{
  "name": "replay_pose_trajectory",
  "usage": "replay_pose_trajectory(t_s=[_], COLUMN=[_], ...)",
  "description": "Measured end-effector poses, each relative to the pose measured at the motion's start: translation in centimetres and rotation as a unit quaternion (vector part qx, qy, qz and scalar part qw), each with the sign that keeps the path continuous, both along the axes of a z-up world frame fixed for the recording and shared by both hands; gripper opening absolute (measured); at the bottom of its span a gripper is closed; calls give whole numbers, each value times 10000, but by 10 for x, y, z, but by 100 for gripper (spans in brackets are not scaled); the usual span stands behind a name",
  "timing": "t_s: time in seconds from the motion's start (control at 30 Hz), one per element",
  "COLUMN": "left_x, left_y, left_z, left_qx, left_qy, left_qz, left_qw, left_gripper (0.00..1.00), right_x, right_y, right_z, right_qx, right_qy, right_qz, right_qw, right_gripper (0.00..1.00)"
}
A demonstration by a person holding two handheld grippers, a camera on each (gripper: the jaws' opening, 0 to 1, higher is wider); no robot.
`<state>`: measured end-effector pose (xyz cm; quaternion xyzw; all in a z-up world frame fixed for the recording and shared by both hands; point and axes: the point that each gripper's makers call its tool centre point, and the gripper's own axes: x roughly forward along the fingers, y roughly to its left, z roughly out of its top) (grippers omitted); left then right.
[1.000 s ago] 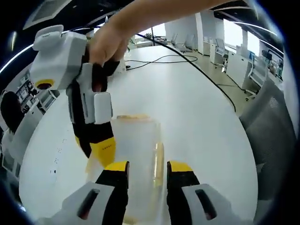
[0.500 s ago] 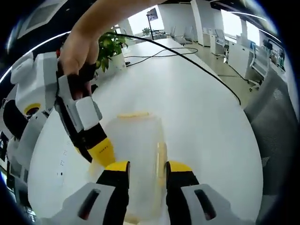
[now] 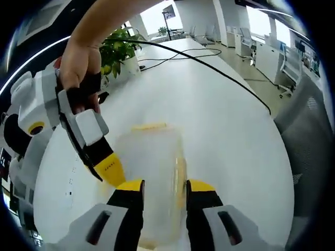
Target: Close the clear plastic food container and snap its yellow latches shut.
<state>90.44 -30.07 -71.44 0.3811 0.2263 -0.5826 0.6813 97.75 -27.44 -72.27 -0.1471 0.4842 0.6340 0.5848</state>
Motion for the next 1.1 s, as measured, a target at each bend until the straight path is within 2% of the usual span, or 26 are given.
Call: replay_pose_trajectory(t_s=[0.07,0.13,0.2,0.3,0.6,1.1], left_x=[-2,-3,-3,0,0,3], left_y=[-1,-1,-2,0,0,-1], left_z=[0,-1,0,-1,-2,-2], left_qx=[-43,-59,-75,-40,-72,-22], left_qy=[93,133,59,-84,-108,-143], left_qz=[25,25,-12,-48,-51,76], left_qw=[9999,9999,10000,9999,9999,9999], left_gripper=[30,34,31,27,27,26], right_x=[0,-4,-6,-8,-15,-13], right_y=[1,-3,-2,-1,-1,-4], right_z=[0,-9,-6,-4,-4,-6], right_qx=[9,-181,-185,-169,-187,-214], right_qy=[7,83,184,102,90,192], right_qz=[6,107,34,130,158,108], right_qw=[10000,9997,9997,9997,9997,9995], right_gripper=[37,42,42,41,41,38])
